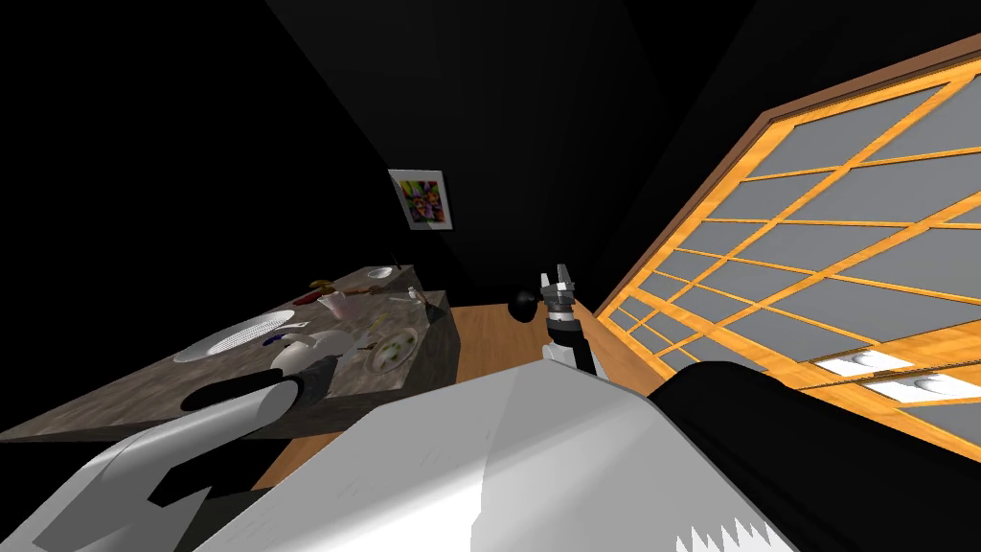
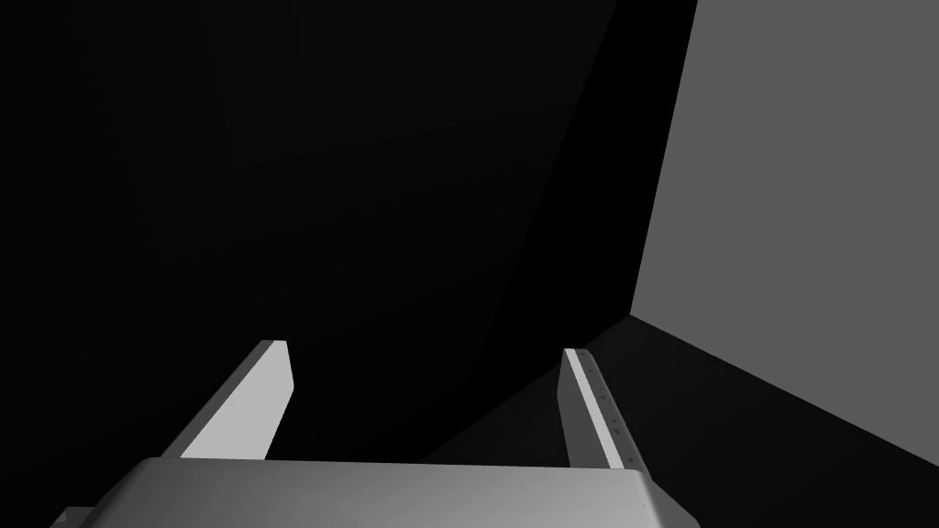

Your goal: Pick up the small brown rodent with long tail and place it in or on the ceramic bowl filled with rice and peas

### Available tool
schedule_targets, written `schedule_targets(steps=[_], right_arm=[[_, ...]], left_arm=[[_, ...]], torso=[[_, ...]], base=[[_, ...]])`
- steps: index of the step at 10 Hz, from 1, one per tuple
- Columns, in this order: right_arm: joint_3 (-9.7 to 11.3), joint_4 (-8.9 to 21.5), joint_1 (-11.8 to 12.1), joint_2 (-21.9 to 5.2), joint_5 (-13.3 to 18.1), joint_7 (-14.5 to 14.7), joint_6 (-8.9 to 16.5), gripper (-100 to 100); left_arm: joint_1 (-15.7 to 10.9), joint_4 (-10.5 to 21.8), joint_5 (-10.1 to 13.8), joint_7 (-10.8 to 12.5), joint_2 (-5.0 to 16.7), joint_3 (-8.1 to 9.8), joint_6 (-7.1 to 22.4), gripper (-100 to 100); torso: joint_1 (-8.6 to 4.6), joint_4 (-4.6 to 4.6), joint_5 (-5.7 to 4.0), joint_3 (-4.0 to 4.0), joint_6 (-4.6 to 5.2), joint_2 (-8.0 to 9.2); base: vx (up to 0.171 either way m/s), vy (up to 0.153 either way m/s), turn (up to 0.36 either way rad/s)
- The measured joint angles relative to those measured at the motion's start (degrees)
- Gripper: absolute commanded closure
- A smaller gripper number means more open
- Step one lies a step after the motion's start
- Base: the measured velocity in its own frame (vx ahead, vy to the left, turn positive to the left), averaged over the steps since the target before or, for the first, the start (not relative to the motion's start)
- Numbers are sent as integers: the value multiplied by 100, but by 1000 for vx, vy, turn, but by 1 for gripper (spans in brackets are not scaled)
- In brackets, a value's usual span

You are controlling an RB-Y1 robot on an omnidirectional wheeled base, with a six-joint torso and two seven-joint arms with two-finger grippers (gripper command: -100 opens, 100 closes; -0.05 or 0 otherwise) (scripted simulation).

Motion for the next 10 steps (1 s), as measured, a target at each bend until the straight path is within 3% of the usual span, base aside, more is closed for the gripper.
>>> schedule_targets(steps=[6, 10], right_arm=[[0, 0, -1, 0, 0, 0, 0, 0], [0, 0, 0, 0, 0, 0, 0, 0]], left_arm=[[-156, 142, 138, -224, 104, 171, 823, -100], [-249, 218, 254, -436, 168, 322, 1485, -100]], torso=[[9, 3, 2, 8, 0, 15], [7, -2, 2, -5, 0, -7]], base=[[81, -10, 0], [130, -18, 2]])
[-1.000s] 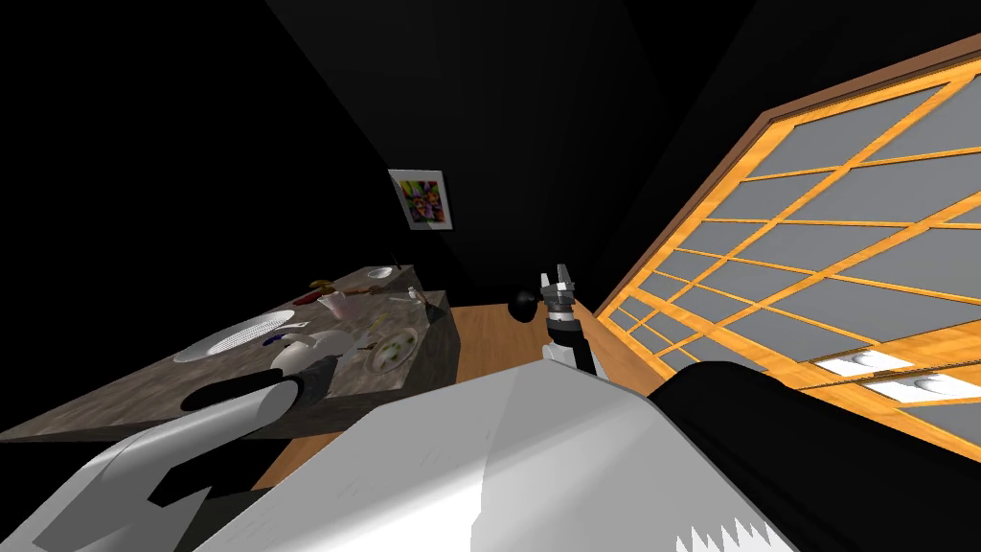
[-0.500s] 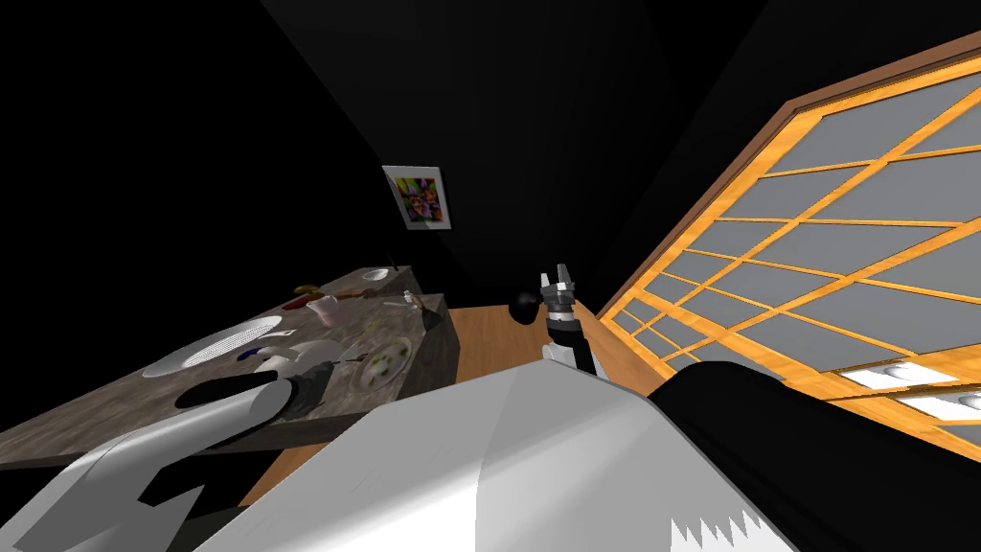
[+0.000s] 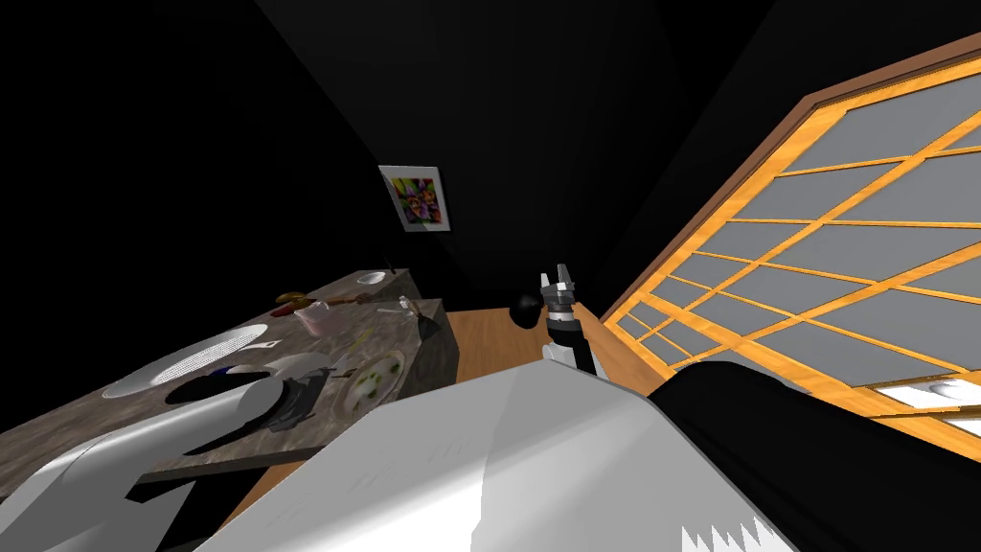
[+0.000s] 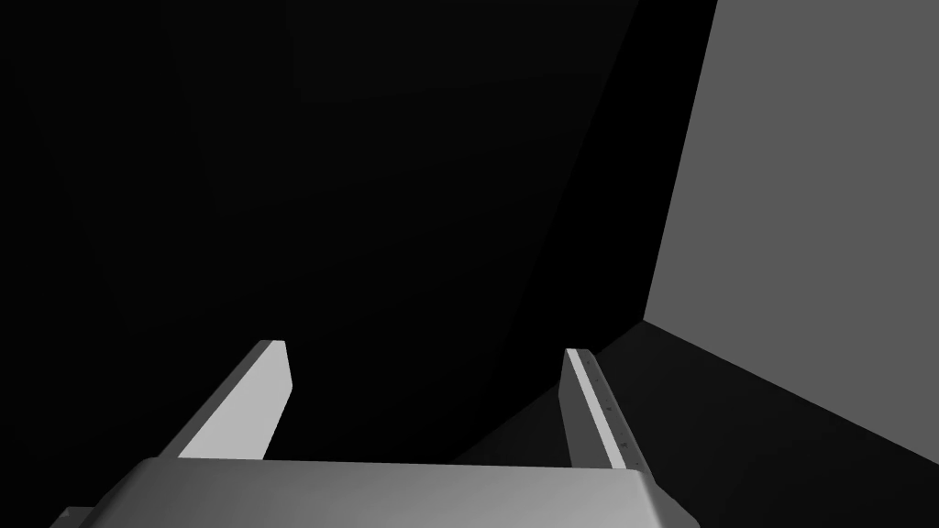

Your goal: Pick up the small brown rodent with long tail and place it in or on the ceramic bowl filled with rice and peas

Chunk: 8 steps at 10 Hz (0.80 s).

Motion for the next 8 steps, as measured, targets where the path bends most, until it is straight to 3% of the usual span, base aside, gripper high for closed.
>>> schedule_targets(steps=[8], right_arm=[[0, 0, -1, 0, 0, 0, 0, 0]], left_arm=[[-165, 202, 142, -402, 77, 179, 1181, -100]], torso=[[4, 3, 1, 11, -1, 21]], base=[[98, -7, 8]])
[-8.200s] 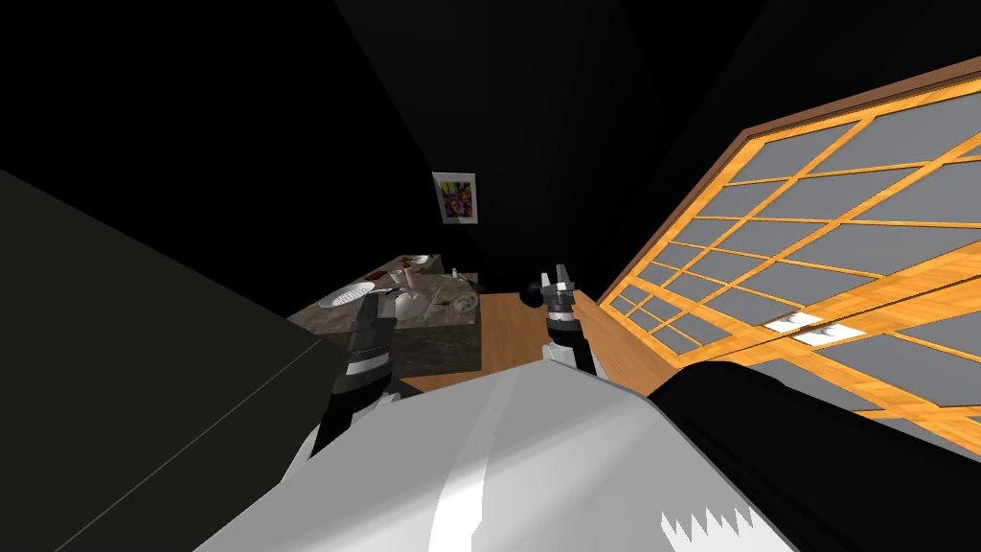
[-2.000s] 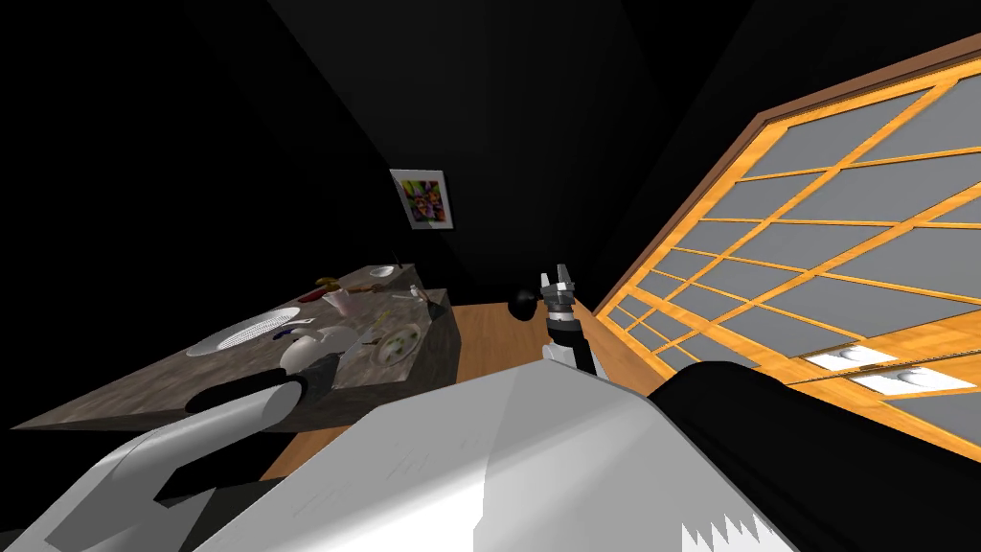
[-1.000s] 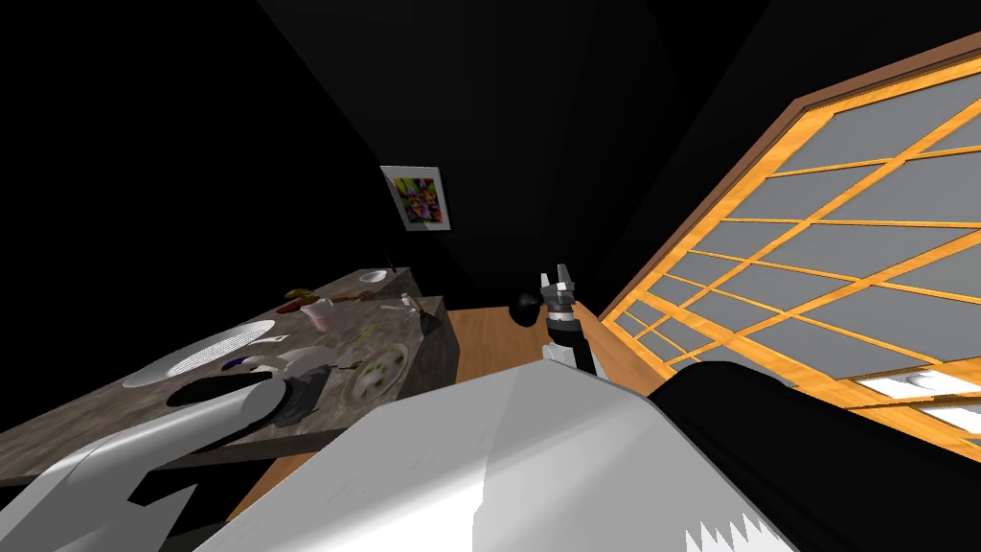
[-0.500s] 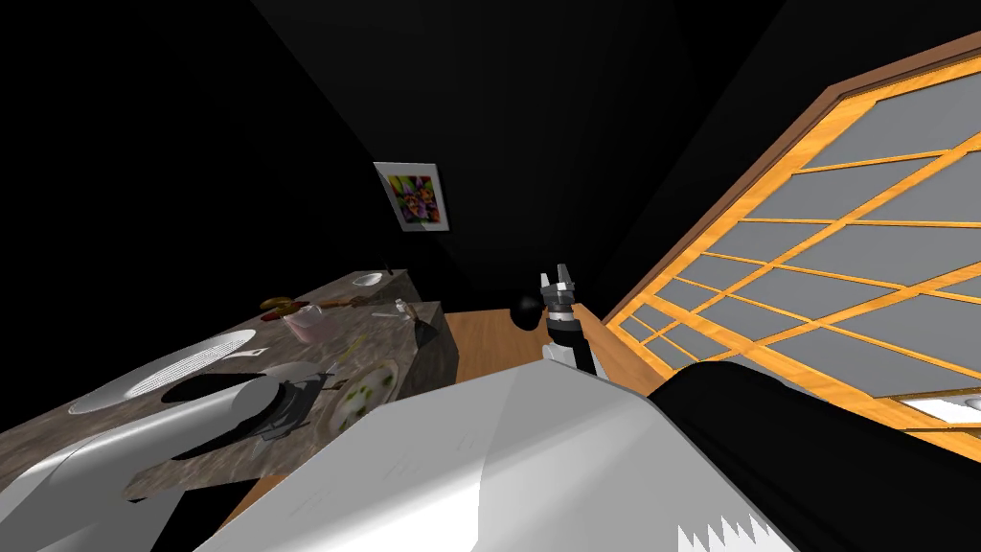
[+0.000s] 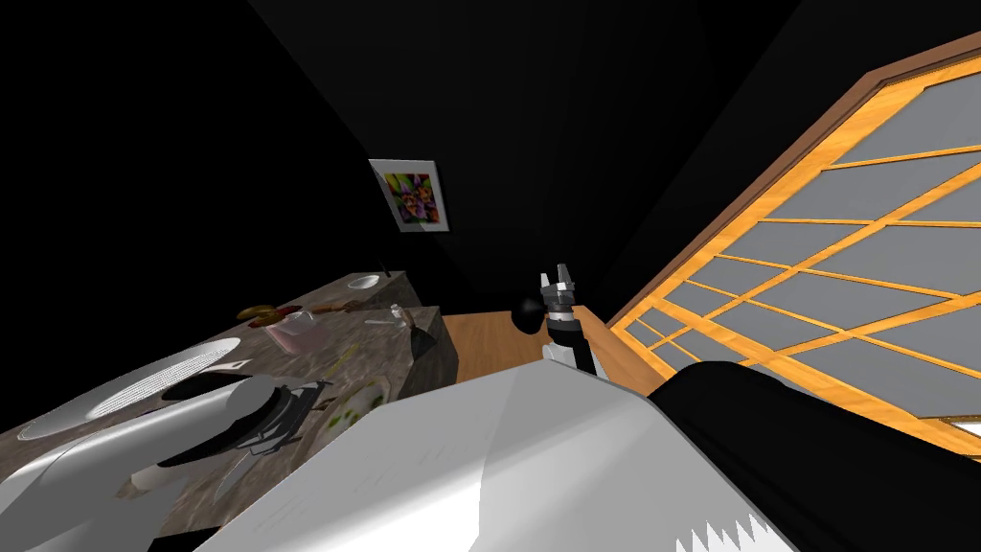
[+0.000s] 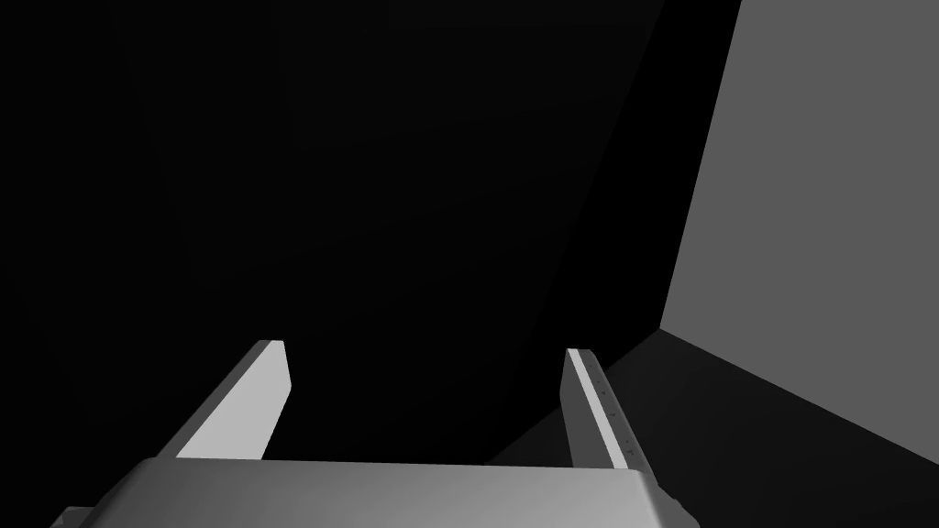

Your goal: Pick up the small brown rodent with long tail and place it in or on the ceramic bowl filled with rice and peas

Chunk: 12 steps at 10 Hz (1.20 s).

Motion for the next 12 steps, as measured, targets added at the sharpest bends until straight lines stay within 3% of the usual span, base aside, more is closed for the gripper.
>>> schedule_targets(steps=[3, 4, 5, 9, 10, 12], right_arm=[[0, 0, 0, 0, 0, 0, 0, 0], [0, 0, -1, 0, 0, 0, 0, 0], [0, 0, -1, 0, 0, 0, 0, 0], [0, 0, -2, 0, 0, 0, 0, 0], [0, 0, -1, 0, 0, 0, 0, 0], [0, 0, -1, 0, 0, 0, 0, 0]], left_arm=[[1, 61, 63, -158, 19, 73, 378, -100], [2, 61, 64, -166, 18, 74, 402, 0], [2, 61, 64, -165, 18, 74, 400, -100], [9, 382, -60, -64, -46, -141, 5, -100], [9, 391, -63, -60, -47, -146, -17, 100], [11, 390, -64, -64, -45, -146, -12, 100]], torso=[[4, 1, 1, 3, 0, 5], [4, 4, 1, 10, 0, 19], [4, 7, 1, 17, 0, 29], [12, 11, 3, 28, -1, 48], [8, 10, 2, 26, -1, 43], [6, 10, 3, 22, 0, 36]], base=[[66, 0, 10], [6, 0, -1], [-19, 11, -66], [-27, 19, -39], [0, 0, 0], [0, 0, 0]])
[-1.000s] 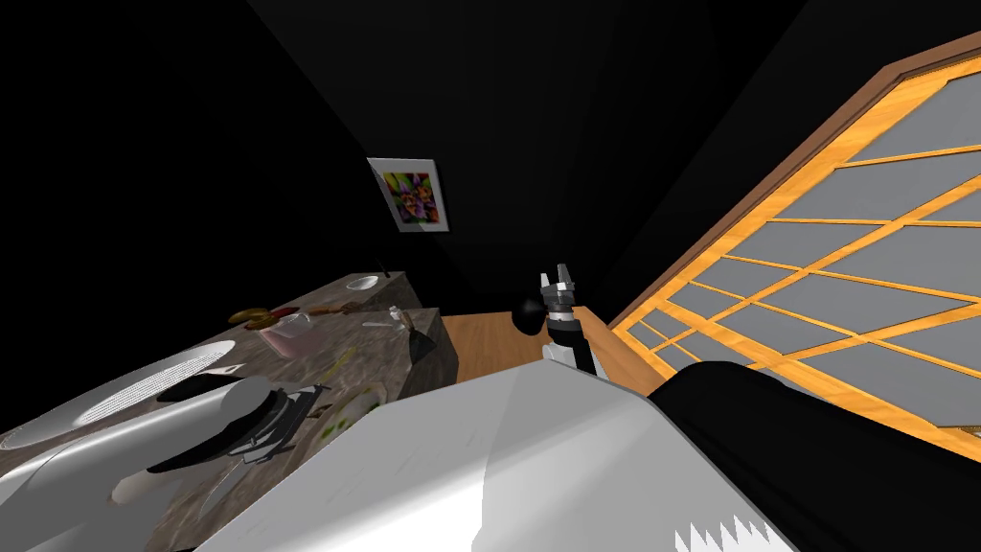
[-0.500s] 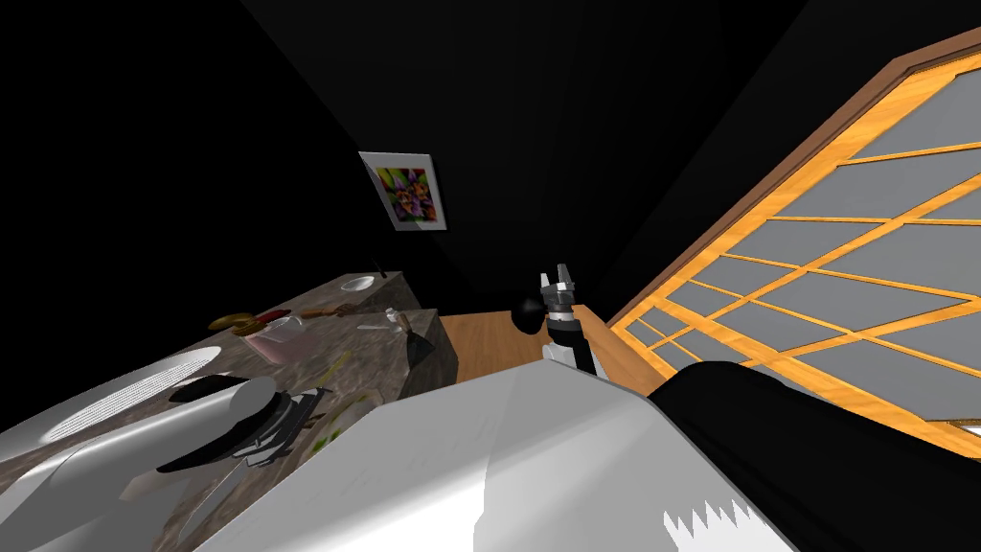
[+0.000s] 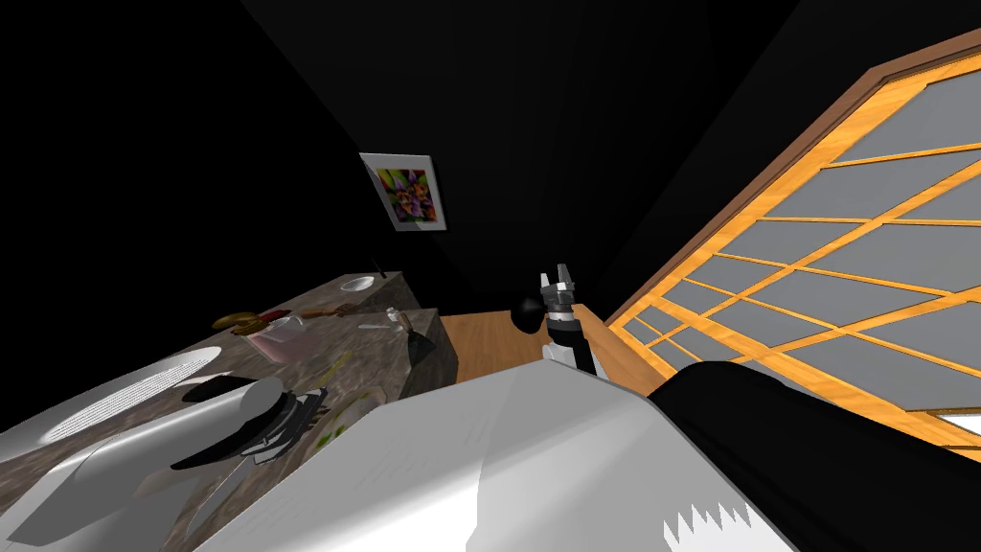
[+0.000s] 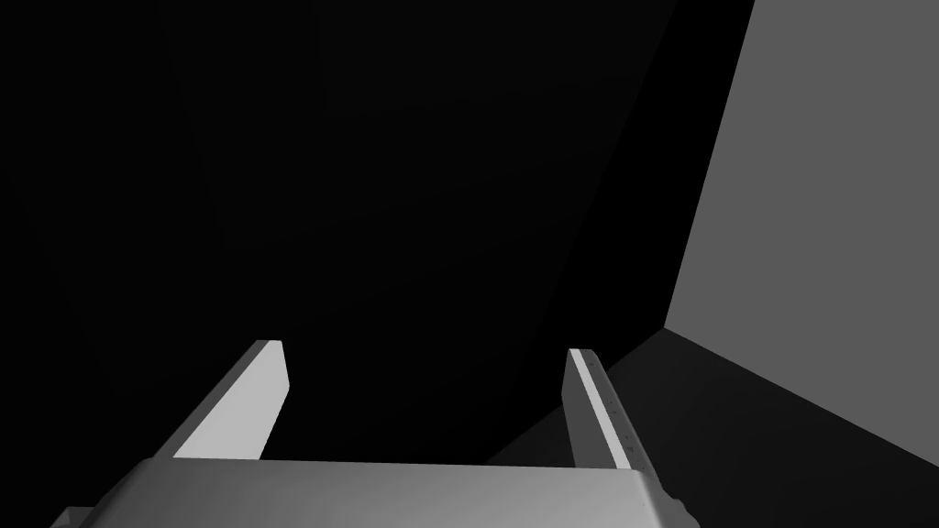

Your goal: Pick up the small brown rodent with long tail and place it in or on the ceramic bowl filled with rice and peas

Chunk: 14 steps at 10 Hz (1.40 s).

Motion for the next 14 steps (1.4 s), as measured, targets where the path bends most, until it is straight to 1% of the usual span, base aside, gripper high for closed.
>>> schedule_targets(steps=[2, 3, 4, 5, 7, 8, 9, 11, 12, 14], right_arm=[[0, 0, 0, 0, 0, 0, 0, 0], [0, 0, 0, 0, 0, 0, 0, 0], [0, 0, 0, 0, 0, 0, 0, 0], [0, 0, 1, 0, 0, 0, 0, 0], [0, 0, 1, 0, 0, 0, 0, 0], [0, 0, 0, 0, 0, 0, 0, 0], [0, 0, 0, 0, 0, 0, 0, 0], [0, 0, 1, 1, 0, 0, 0, 0], [1, 0, 1, 1, 0, 0, 0, 0], [0, 0, 1, 1, 0, 0, 0, 0]], left_arm=[[-1, 0, 1, 0, -1, 0, -1, 100], [-1, 0, 1, 1, -1, 0, -1, 0], [-1, 0, 1, 1, -1, 0, -1, 100], [-25, -72, 21, -8, 15, 36, 89, 100], [-22, -227, 97, -71, 58, 164, 298, 100], [-24, -235, 100, -78, 62, 172, 318, 0], [-24, -234, 100, -77, 62, 171, 316, 100], [21, -241, 75, -142, 242, 338, 337, 100], [78, -245, 116, -207, 378, 501, 359, 100], [143, -383, 126, -240, 570, 717, 473, 100]], torso=[[1, -1, 0, -1, -1, -1], [1, -1, 0, -1, -1, -1], [1, -1, 0, -1, -1, -1], [-7, 0, -4, -3, -3, -7], [-11, -2, -5, -7, -1, -13], [-6, -3, -2, -6, 0, -9], [-2, -2, -1, -4, 0, -5], [-29, -2, -12, -7, -7, -14], [-37, -1, -17, -7, -8, -15], [-31, 2, -15, -3, -6, -9]], base=[[0, 0, 0], [0, 0, 0], [23, -17, 69], [35, -24, 77], [27, -16, 29], [0, 0, 0], [22, -36, 42], [57, -100, 61], [44, -78, 49], [38, -69, 39]])
